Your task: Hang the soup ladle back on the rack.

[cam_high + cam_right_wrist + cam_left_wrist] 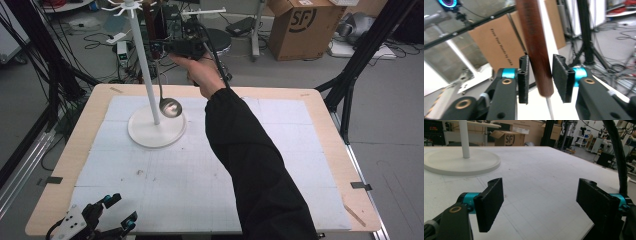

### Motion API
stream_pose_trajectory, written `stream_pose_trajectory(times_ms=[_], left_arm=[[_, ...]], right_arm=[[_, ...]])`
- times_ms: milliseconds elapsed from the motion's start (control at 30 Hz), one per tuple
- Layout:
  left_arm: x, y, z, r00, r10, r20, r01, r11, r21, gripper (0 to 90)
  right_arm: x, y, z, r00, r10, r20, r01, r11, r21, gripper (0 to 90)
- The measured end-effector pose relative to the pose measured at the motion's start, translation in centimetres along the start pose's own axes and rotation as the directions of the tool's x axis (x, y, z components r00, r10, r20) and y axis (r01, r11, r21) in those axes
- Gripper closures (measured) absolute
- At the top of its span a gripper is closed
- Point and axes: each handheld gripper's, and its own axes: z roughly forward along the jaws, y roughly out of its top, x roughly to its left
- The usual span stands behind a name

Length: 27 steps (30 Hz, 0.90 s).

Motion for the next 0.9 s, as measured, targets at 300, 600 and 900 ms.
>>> stream_pose_trajectory(times_ms=[300,600,900], left_arm=[[-0.1,0.0,0.0,1.0,0.009,0.005,-0.009,1.0,0.0,22.5],[-0.1,0.1,0.2,0.9999,0.012,0.005,-0.012,0.9999,0.0,22.1],[1.0,0.5,1.6,0.9994,-0.027,0.022,0.028,0.9995,-0.015,21.6]], right_arm=[[-0.2,-1.7,-0.5,0.9991,0.038,0.018,-0.038,0.999,0.021,59.4],[0.7,-6.6,-5.3,0.9986,-0.03,0.043,0.027,0.998,0.062,28.5],[2.2,-11.9,-13.4,0.9919,-0.069,0.107,0.066,0.997,0.029,20.1]])
